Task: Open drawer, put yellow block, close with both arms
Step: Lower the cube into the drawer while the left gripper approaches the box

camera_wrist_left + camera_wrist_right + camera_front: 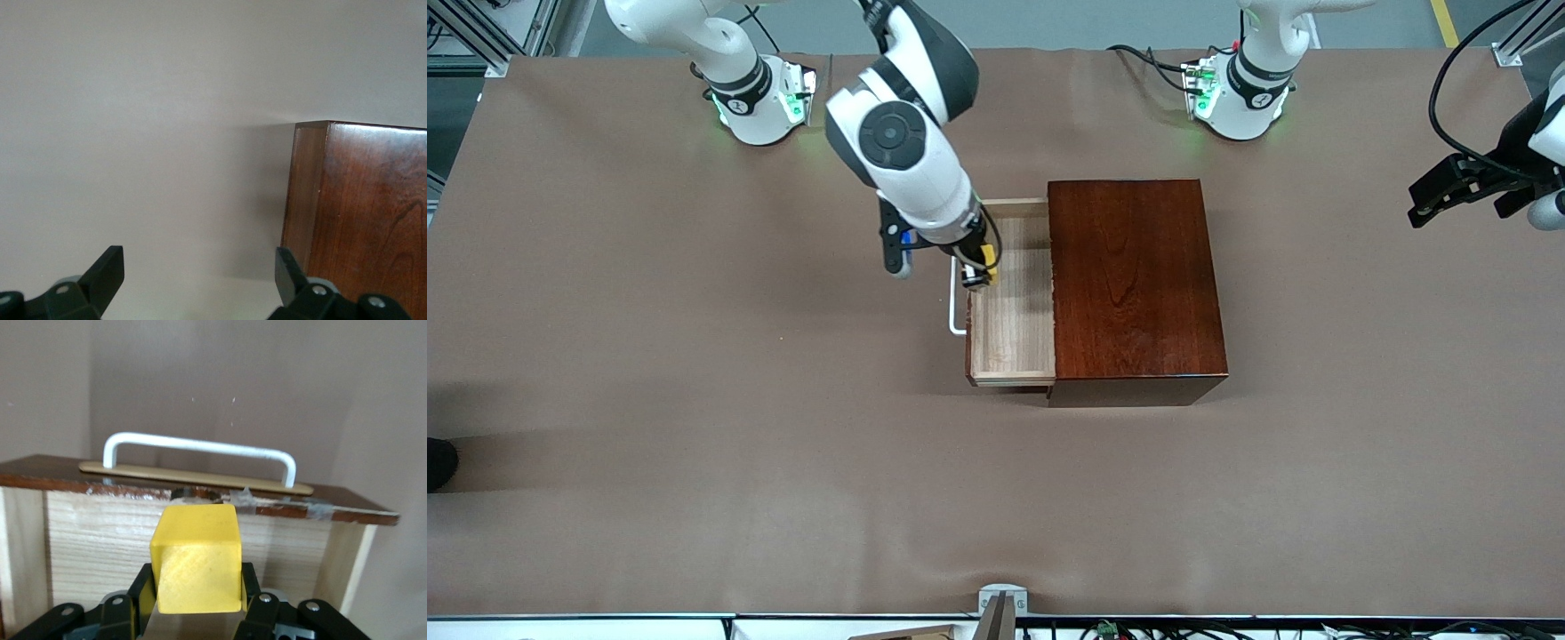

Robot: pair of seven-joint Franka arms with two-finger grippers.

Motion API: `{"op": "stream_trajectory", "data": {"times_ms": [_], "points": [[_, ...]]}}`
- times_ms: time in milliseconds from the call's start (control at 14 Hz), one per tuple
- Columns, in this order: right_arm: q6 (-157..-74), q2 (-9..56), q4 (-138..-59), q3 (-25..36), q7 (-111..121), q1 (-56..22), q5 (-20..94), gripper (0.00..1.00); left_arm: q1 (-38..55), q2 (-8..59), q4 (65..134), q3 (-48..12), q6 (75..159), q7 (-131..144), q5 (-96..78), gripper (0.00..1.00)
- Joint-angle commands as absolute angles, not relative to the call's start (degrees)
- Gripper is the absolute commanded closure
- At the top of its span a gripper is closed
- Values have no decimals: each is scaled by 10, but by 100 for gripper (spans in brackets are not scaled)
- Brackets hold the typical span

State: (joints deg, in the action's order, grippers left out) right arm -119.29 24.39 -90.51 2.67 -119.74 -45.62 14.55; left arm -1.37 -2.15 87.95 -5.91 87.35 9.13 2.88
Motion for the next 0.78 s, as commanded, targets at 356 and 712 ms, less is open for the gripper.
{"op": "stream_trajectory", "data": {"times_ms": [356,712], "points": [[-1237,294,-885,34,-1221,-487,156,100,-4,-4,872,-112,869,94,19,0],[-1237,308,-885,34,-1222,-496,156,100,1,23,868,-182,869,160,20,0]]}}
